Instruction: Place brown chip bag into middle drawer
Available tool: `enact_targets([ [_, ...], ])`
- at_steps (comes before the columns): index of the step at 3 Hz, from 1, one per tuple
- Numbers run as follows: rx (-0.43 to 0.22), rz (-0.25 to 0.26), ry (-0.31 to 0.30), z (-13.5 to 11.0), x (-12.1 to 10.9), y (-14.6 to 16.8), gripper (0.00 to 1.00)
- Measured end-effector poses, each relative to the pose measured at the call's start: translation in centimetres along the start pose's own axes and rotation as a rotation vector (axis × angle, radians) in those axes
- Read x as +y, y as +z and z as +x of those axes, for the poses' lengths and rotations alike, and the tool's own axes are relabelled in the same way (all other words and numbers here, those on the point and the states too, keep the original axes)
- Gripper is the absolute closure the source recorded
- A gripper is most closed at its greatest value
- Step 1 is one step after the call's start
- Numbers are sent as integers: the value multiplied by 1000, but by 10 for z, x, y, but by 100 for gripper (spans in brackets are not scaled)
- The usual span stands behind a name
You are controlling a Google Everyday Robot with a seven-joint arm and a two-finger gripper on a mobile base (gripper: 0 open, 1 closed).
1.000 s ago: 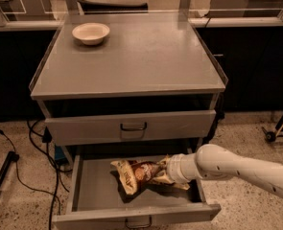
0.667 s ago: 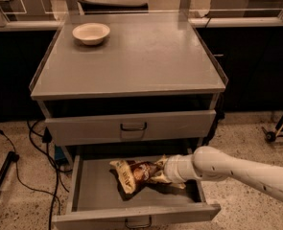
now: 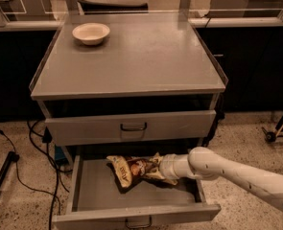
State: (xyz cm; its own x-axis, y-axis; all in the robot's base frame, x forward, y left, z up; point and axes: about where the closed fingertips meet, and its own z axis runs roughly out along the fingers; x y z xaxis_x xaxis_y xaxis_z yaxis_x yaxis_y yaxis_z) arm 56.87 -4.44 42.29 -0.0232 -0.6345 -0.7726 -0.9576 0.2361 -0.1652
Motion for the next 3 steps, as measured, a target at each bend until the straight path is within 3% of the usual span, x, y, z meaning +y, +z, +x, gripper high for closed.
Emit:
enact_targets([
  [2,-54,-46,-1,7,-2,46,100],
  [3,-54,-46,-1,7,-2,46,82],
])
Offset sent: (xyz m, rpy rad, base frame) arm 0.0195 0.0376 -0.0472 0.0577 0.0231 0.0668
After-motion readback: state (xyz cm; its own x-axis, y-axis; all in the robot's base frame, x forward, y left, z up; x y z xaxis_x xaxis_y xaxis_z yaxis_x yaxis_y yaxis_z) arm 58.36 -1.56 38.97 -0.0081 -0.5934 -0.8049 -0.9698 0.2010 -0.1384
